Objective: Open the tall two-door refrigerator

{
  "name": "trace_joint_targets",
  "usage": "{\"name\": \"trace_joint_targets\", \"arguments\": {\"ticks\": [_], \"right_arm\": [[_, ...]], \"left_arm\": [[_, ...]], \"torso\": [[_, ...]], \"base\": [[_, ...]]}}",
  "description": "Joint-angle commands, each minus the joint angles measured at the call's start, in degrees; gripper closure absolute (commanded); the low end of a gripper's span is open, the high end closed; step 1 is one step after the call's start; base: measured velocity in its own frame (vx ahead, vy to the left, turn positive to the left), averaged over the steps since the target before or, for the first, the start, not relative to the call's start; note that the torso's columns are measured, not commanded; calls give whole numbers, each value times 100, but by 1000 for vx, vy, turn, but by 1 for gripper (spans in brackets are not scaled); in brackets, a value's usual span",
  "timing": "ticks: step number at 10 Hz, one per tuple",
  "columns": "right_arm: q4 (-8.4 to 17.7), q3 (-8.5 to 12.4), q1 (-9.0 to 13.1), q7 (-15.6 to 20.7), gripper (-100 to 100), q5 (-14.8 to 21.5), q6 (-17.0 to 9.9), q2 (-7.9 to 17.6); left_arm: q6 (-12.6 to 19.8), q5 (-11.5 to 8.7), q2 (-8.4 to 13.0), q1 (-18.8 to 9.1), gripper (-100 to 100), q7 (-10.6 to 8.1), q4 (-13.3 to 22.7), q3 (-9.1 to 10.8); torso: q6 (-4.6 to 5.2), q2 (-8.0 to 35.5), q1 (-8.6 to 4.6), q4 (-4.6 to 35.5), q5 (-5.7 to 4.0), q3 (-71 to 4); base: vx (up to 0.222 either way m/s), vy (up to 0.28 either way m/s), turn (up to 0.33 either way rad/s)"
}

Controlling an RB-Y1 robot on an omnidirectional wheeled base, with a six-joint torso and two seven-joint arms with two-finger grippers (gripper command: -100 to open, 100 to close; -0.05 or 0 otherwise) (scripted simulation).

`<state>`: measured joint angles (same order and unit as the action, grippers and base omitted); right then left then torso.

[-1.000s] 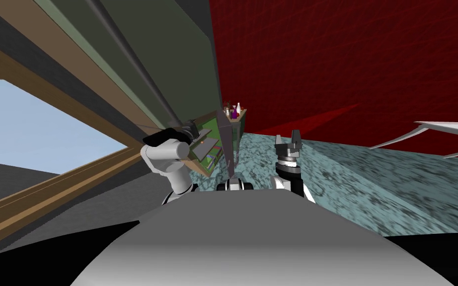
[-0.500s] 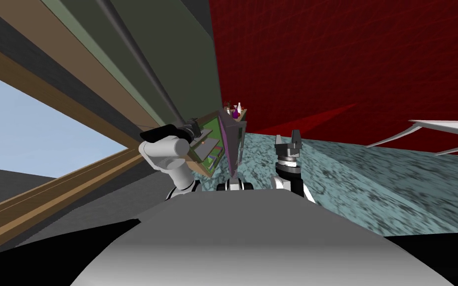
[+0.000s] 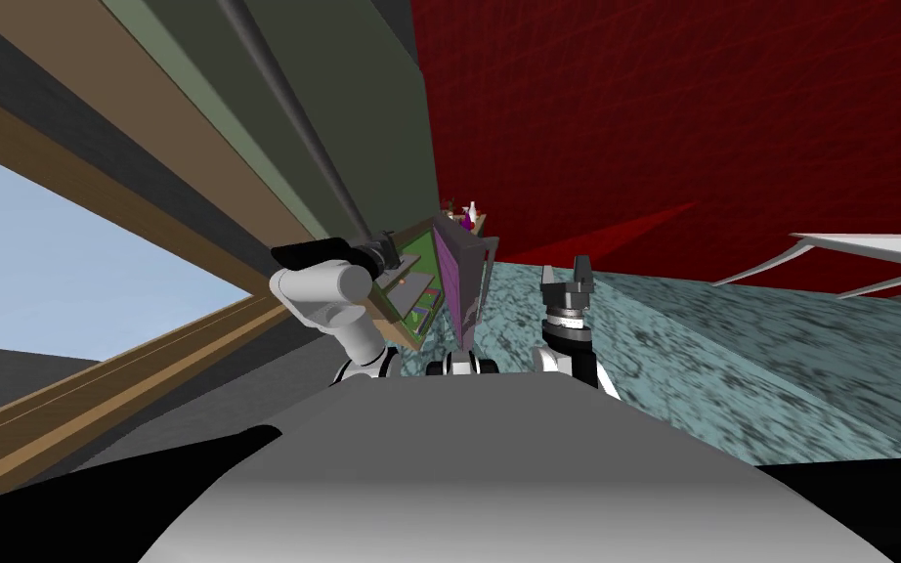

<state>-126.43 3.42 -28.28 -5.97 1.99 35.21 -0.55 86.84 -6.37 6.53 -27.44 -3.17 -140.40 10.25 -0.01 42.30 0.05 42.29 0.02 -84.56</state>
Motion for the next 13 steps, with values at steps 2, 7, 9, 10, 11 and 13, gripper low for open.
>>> {"name": "trace_joint_targets", "arguments": {"ticks": [2,7,9,10,11,13], "right_arm": [[0,0,0,0,0,0,0,0],[0,0,0,0,0,0,0,-1],[0,-1,0,0,0,0,0,-1],[0,-1,0,0,0,0,0,-1],[0,-1,0,0,0,0,0,-1],[0,-1,-1,0,0,0,0,-1]], "left_arm": [[587,-120,24,-376,-100,-56,20,23],[1369,-270,112,-882,-100,-131,-165,48],[1611,-317,116,-1038,-100,-155,-379,56],[1708,-335,112,-1099,-100,-164,-524,59],[1786,-349,104,-1147,-100,-171,-678,61],[1786,-349,104,-1147,-100,-171,-684,61]], "torso": [[-17,-22,37,6,9,-22],[-71,-14,144,47,36,-30],[-96,3,185,70,46,-27],[-108,22,205,84,52,-17],[-118,46,211,96,57,-1],[-135,57,244,115,66,-1]], "base": [[5,119,-57],[-4,108,-63],[-15,95,-49],[-17,73,-45],[23,56,-46],[29,25,12]]}}
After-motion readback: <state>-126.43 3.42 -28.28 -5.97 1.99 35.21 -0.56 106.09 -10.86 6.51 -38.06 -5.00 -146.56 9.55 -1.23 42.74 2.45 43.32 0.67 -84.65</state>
